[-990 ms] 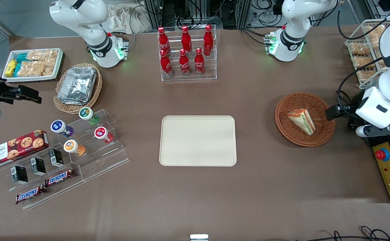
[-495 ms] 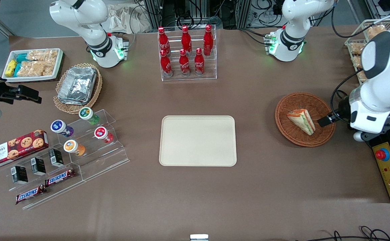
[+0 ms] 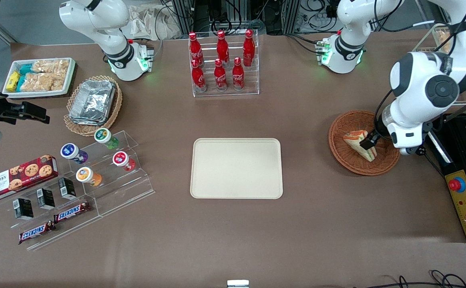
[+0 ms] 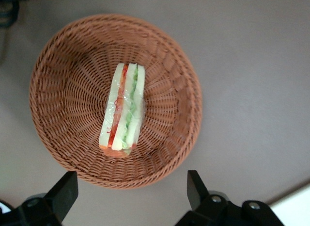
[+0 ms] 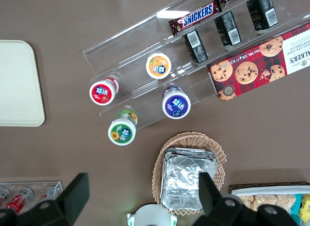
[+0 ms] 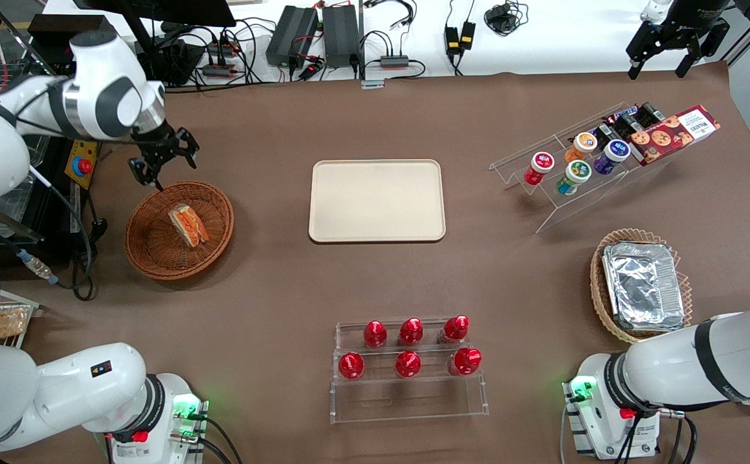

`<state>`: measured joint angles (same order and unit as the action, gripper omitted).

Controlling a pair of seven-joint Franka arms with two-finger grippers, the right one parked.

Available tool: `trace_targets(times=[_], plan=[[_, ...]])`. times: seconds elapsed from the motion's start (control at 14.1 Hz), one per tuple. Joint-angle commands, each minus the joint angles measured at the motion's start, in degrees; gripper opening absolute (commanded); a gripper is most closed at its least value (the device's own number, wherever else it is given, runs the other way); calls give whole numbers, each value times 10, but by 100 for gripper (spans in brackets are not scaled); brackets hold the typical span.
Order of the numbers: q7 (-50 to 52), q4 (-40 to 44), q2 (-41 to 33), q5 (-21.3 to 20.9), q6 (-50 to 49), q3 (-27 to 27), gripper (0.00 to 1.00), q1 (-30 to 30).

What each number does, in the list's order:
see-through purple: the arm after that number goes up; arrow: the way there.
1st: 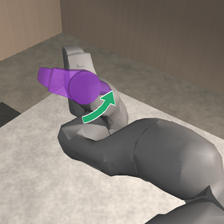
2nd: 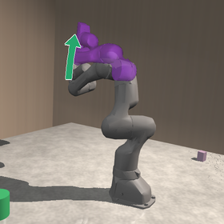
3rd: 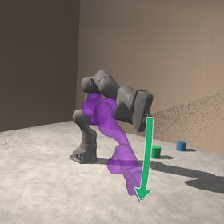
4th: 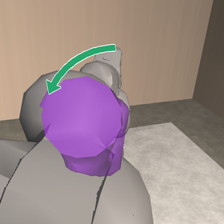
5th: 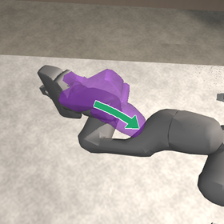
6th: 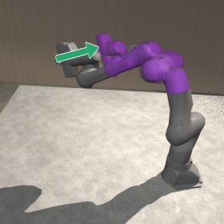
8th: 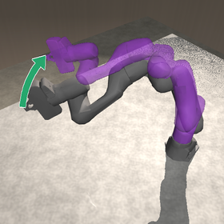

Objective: Place sandwich from basket to tray
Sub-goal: 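Lower the left gripper and close it on the sandwich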

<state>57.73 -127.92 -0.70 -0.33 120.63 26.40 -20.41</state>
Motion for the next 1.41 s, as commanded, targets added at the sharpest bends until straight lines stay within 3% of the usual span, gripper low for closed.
trace_targets(times=[0.0,0.49,1.2,1.27,1.34], plan=[[18,-63,-31,5,47,-10,100,-7],[16,-159,-30,-2,192,-41,100,-7],[15,-205,14,-2,297,-41,99,-7],[15,-205,17,-2,302,-41,79,-7],[15,-204,18,-2,302,-41,39,-7]])
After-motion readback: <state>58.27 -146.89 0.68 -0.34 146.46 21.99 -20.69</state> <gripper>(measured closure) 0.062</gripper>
